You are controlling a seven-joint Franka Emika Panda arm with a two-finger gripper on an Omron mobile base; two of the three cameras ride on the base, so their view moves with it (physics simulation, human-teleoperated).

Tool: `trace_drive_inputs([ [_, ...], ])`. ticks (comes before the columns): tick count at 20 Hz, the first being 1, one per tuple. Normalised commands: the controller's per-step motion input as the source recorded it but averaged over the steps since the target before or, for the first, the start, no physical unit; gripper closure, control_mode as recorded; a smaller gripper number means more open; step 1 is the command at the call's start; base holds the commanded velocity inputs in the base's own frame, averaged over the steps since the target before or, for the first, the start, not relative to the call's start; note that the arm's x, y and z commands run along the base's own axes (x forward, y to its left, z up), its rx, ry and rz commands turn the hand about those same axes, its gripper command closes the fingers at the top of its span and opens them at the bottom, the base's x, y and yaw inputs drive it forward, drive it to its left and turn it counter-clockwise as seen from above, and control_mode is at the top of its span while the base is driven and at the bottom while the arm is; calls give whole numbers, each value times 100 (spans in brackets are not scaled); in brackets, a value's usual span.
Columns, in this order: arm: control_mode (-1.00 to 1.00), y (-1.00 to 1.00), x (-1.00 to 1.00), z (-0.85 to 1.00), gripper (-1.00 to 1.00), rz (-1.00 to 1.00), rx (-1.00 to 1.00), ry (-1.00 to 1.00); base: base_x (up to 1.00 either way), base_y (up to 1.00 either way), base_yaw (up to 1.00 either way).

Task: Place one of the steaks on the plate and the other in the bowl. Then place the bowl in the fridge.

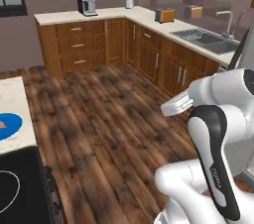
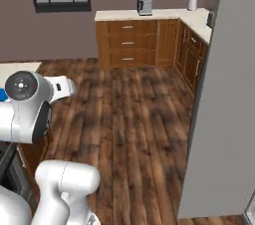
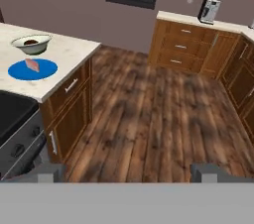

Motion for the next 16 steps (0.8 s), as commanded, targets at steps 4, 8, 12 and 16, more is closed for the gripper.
trace_drive_inputs([
  [4, 100, 0, 0, 0, -100, 0, 0, 0, 18, 44, 59],
  [8, 100, 0, 0, 0, -100, 0, 0, 0, 39, 39, 44],
  [12, 100, 0, 0, 0, -100, 0, 0, 0, 85, 10, 23],
  [16, 100, 0, 0, 0, -100, 0, 0, 0, 100, 0, 14],
])
